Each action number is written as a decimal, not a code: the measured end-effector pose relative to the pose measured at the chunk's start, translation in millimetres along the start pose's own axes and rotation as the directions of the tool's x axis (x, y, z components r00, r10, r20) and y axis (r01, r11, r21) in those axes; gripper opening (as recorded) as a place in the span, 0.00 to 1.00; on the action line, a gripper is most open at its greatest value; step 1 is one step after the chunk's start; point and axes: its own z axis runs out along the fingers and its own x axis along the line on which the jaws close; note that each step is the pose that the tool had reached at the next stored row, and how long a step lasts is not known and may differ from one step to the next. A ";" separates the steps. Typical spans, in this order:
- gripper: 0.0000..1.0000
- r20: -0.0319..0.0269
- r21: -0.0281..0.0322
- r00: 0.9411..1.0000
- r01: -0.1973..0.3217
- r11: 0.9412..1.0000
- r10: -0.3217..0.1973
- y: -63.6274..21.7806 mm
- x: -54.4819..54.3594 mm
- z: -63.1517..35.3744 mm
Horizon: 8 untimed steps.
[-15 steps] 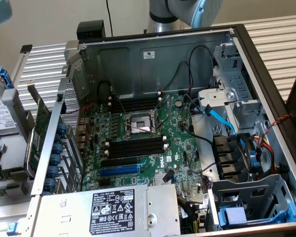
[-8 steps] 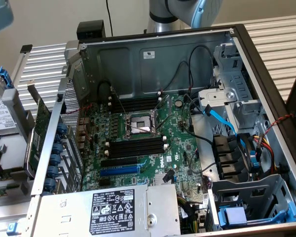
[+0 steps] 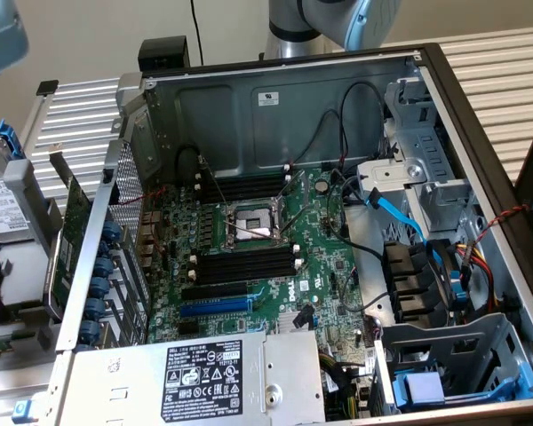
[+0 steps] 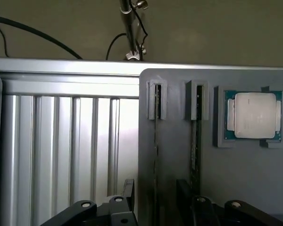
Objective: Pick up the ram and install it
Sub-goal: 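Pick up the ram and move it above insertion slot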
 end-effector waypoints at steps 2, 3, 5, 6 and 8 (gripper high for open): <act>0.48 0.000 -0.002 1.000 -0.001 1.000 0.001 0.2 0.1 1.5; 0.48 0.001 -0.003 1.000 -0.002 1.000 0.002 0.4 0.2 2.1; 0.48 0.003 -0.003 1.000 -0.003 1.000 0.003 0.7 0.4 3.5; 0.48 0.004 -0.003 1.000 -0.004 1.000 0.004 1.0 0.5 4.4; 0.48 0.007 -0.004 1.000 -0.006 1.000 0.006 1.5 0.7 5.9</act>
